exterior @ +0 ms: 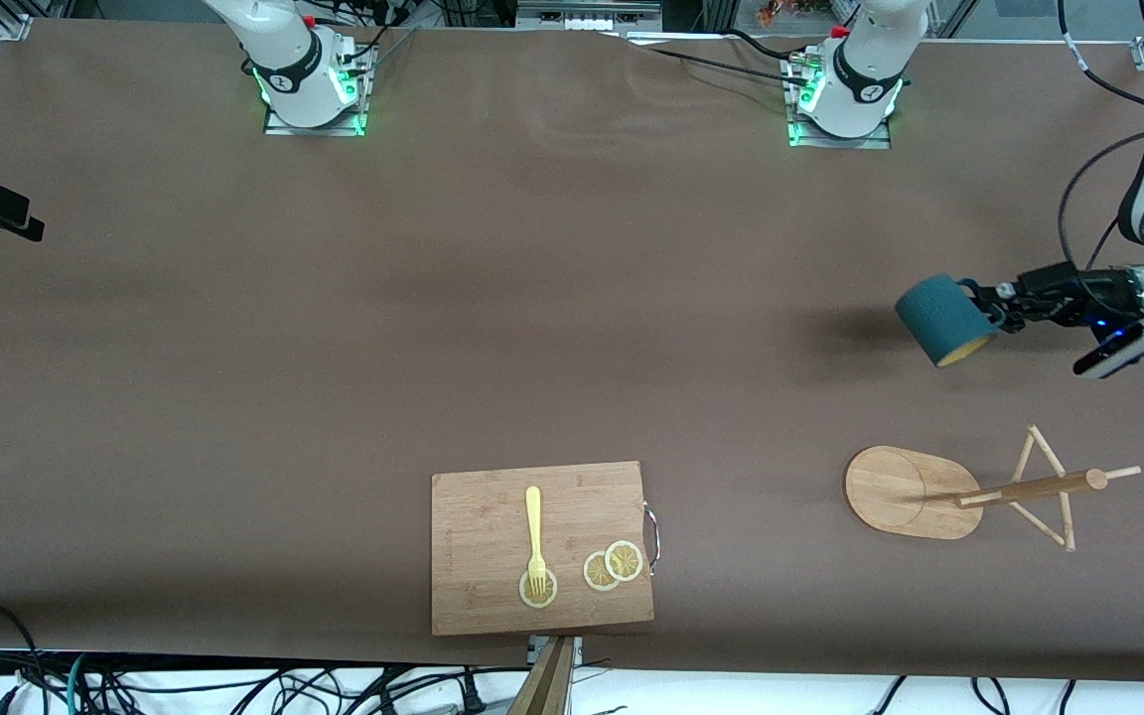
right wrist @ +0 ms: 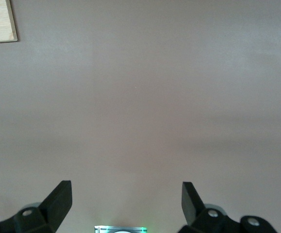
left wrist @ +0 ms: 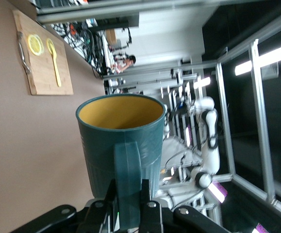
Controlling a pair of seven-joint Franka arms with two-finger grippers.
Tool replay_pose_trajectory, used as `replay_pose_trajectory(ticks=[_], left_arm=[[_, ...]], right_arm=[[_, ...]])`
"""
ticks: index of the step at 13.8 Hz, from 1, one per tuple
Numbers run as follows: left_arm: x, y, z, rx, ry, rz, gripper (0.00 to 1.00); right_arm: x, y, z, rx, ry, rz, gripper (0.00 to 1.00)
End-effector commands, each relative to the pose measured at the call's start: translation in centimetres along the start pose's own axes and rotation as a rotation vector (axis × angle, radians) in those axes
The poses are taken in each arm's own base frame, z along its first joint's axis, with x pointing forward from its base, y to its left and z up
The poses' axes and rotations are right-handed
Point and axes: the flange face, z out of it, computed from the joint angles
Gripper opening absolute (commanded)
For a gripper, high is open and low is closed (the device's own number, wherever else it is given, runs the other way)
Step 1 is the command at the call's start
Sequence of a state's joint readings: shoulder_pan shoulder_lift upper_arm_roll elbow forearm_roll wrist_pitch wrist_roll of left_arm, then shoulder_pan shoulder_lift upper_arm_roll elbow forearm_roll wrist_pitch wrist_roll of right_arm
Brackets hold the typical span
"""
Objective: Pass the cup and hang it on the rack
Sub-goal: 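Lift the mug with the left gripper toward the wooden rack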
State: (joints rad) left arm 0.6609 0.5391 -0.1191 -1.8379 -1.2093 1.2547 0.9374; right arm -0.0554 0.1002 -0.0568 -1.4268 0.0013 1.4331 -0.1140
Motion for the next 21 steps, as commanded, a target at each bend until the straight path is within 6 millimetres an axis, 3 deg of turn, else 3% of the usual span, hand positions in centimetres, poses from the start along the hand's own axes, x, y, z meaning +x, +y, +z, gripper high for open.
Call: replay_pose_trajectory(ticks=[1, 2, 5, 10, 16, 21], left_arm=[[3.4, -0.2, -2.4, -0.068, 0.056, -0.122, 0.0], [4.6, 0.2, -3.9, -0.075, 0.079, -0.187, 0.0], [6.4, 0.3, -5.4, -0.068, 0.083, -0.382, 0.0], [8.6, -0.6, -7.1, -0.038, 0.118, -0.418, 0.0], [9.3, -3.7, -8.0, -0.032, 0.188, -0.46, 0.0], [9.2, -4.7, -8.1, -0.027, 0.201, -0.474, 0.0]], right_arm=[[0.2, 0.0, -0.5, -0.011, 0.007, -0.015, 1.0], [0.2, 0.0, -0.5, -0.011, 0.007, -0.015, 1.0], [0.2, 0.0, -0.5, -0.011, 0.007, -0.017, 1.0], [0.2, 0.0, -0.5, -0.012, 0.008, -0.015, 1.0], [0.3, -0.2, -0.6, -0.011, 0.016, -0.018, 1.0], [0.3, -0.1, -0.6, -0.011, 0.016, -0.017, 1.0]])
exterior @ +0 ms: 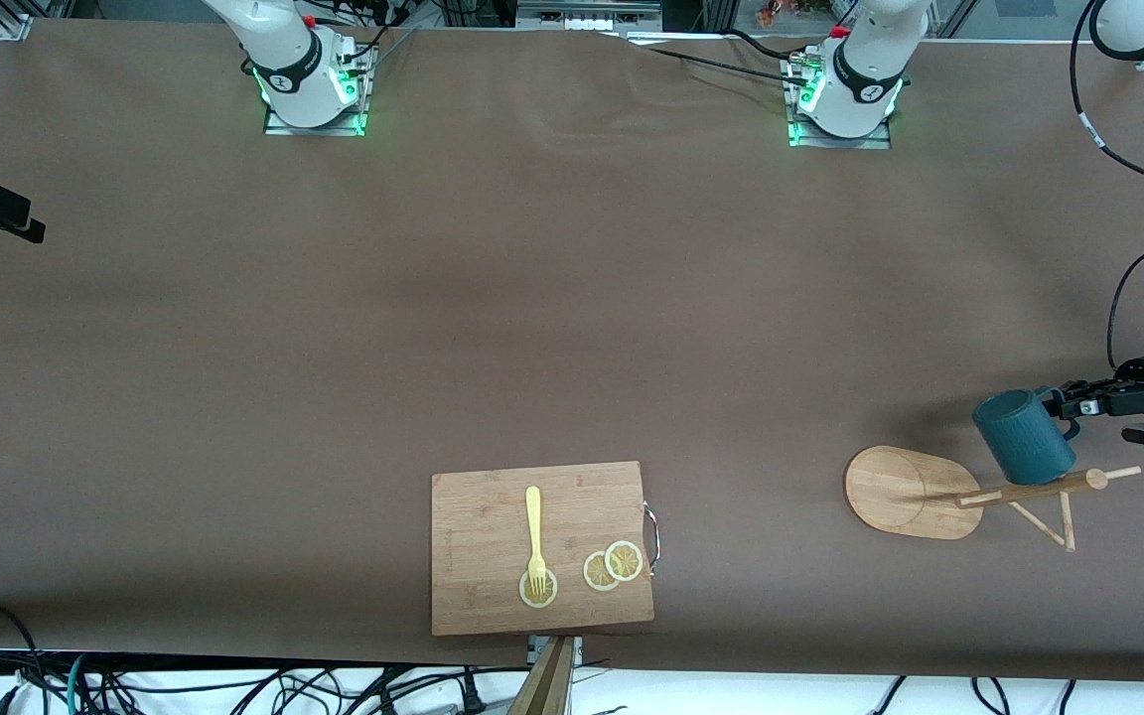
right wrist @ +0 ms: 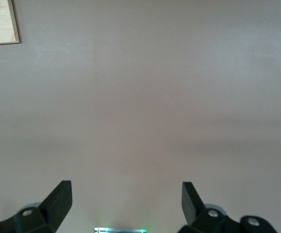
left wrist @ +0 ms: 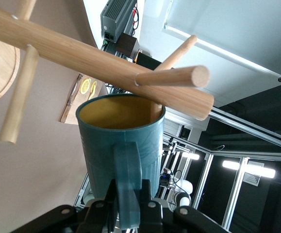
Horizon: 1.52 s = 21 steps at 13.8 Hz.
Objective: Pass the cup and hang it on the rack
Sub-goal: 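Hook the mug handle onto a rack peg with the left gripper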
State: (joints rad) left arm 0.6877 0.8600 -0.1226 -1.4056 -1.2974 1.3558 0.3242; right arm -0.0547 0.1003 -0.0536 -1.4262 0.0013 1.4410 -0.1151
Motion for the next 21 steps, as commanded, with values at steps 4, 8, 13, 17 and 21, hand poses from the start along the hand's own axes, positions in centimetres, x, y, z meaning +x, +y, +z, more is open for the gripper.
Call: replay_pose_trajectory(ticks=[4, 8, 13, 17, 21], left_arm=[[0.4, 0.2, -0.6, 0.009, 0.001, 0.003, 1.0], [-0.2, 3.1, -1.9, 0.317, -0.05, 0.062, 1.0], [-2.2, 8.9, 2.8, 0.889, -0.177, 0.144, 1.0], [-5.9, 16.6, 12.1, 1.391, -0.227, 0.301, 1.0], [-9.9, 19.3, 20.9, 1.59, -0.189, 0.286, 1.0]], right_arm=[[0.2, 0.0, -0.5, -0.012, 0.009, -0.013, 1.0], [0.2, 0.1, -0.5, -0.012, 0.009, -0.009, 1.0], [0.2, 0.2, -0.6, -0.014, 0.012, -0.007, 1.0], [0.2, 0.5, -0.6, -0.014, 0.018, -0.004, 1.0], [0.3, 0.4, -0.5, -0.016, 0.018, -0.002, 1.0]])
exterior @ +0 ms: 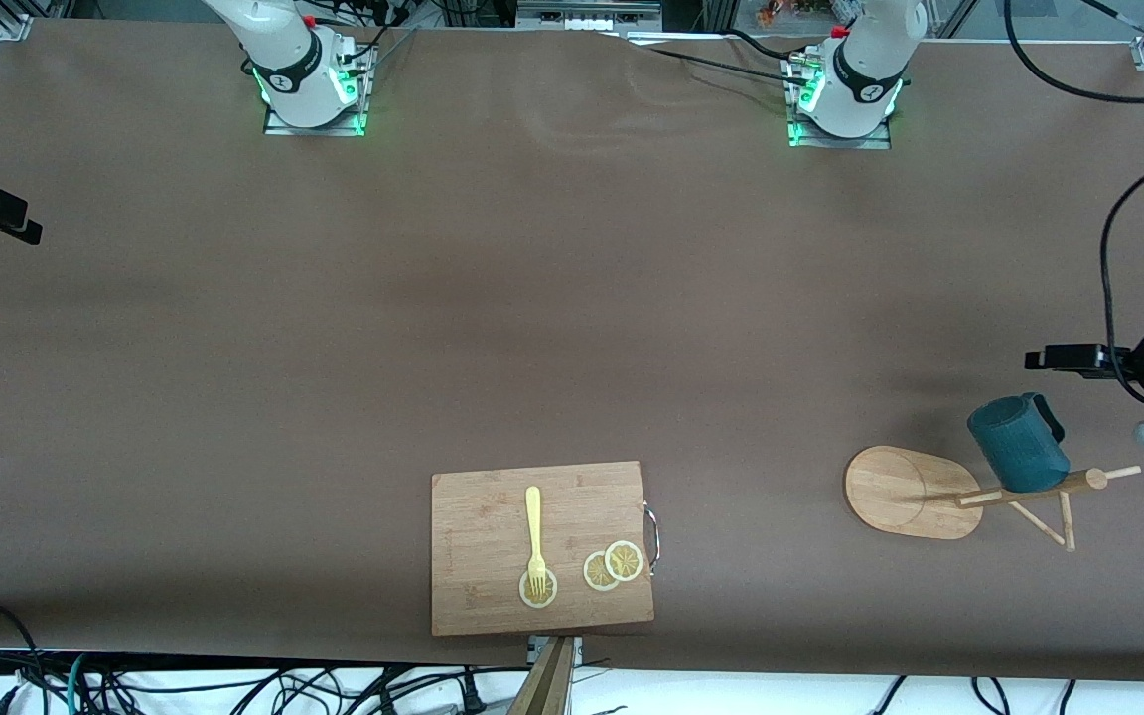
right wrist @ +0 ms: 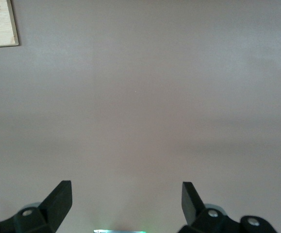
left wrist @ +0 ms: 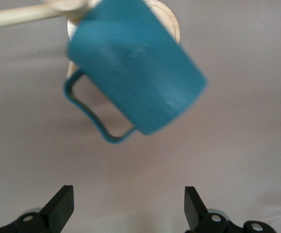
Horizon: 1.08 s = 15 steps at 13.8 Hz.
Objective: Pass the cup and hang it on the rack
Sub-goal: 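Hook the mug handle onto a rack peg with the left gripper, then open the left gripper and raise it away from the rack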
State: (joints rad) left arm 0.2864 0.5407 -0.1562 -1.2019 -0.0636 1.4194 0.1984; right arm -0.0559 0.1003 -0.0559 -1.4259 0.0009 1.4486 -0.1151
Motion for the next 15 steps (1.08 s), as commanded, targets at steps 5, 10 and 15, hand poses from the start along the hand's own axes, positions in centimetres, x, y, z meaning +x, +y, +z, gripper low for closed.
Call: replay_pose_trajectory(ticks=[5, 10, 15], left_arm=[[-2.2, 15.5, -0.4, 0.3, 0.043, -0.066, 1.0], [-7.9, 19.1, 0.2, 0.288, 0.306, 0.046, 1.0], [-10.8, 17.2, -5.2, 0.232, 0.306, 0.153, 1.0]], right_arm=[[0.5, 0.2, -0.2, -0.013, 0.007, -0.006, 1.0], [0.5, 0.3, -0.1, -0.013, 0.007, -0.008, 1.0], [0.5, 0.3, -0.1, -0.011, 0.004, -0.006, 1.0]])
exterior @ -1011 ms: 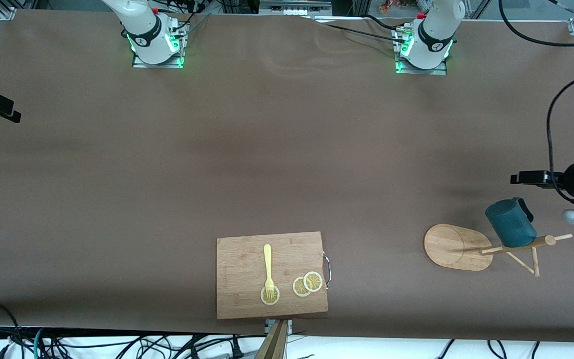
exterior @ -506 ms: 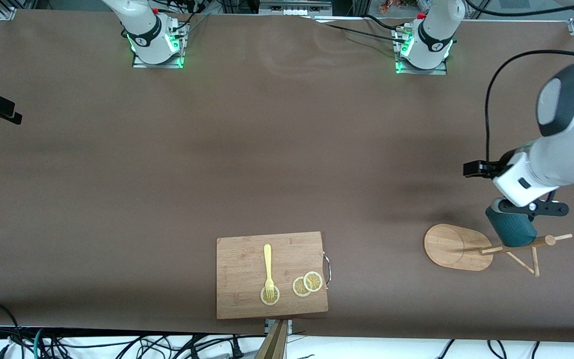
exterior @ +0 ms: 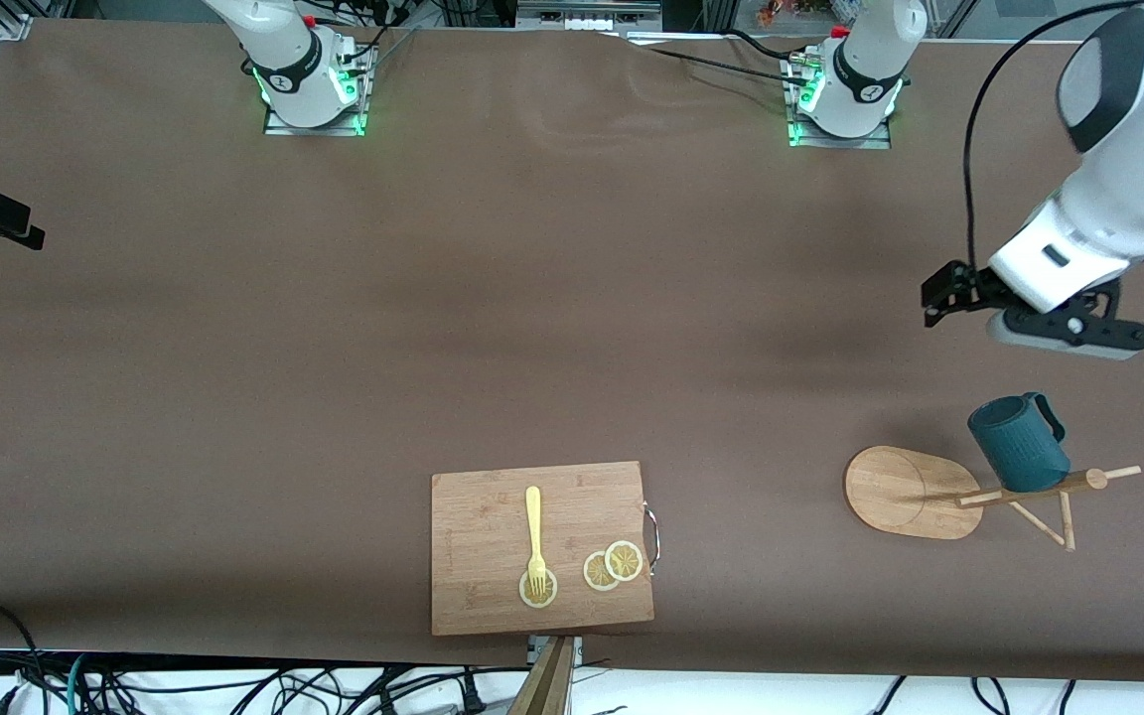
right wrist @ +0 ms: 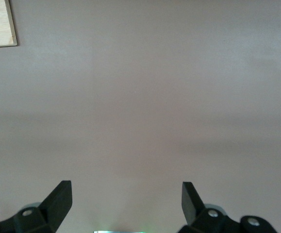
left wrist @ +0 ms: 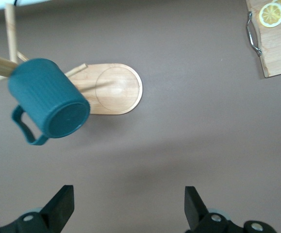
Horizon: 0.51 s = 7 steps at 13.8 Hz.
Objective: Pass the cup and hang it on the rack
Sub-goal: 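Open the left gripper and raise it away from the rack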
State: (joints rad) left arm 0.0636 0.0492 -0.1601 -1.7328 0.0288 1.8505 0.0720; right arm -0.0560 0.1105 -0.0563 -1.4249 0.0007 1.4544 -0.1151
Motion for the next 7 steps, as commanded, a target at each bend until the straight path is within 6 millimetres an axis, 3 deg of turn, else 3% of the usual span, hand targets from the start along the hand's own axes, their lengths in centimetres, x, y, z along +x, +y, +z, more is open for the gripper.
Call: replay_pose_trajectory(ticks=[1, 7], left_arm=[[-0.5, 0.1, -2.7, -0.026, -0.072, 0.037, 1.0], [0.7, 1.1, -2.5, -0.023, -0.071, -0.026, 1.0]], right_arm=[[0.1, 0.2, -0.6, -0.011, 0.011, -0.008, 1.0], [0.1, 0.3, -0.6, -0.011, 0.011, -0.007, 1.0]])
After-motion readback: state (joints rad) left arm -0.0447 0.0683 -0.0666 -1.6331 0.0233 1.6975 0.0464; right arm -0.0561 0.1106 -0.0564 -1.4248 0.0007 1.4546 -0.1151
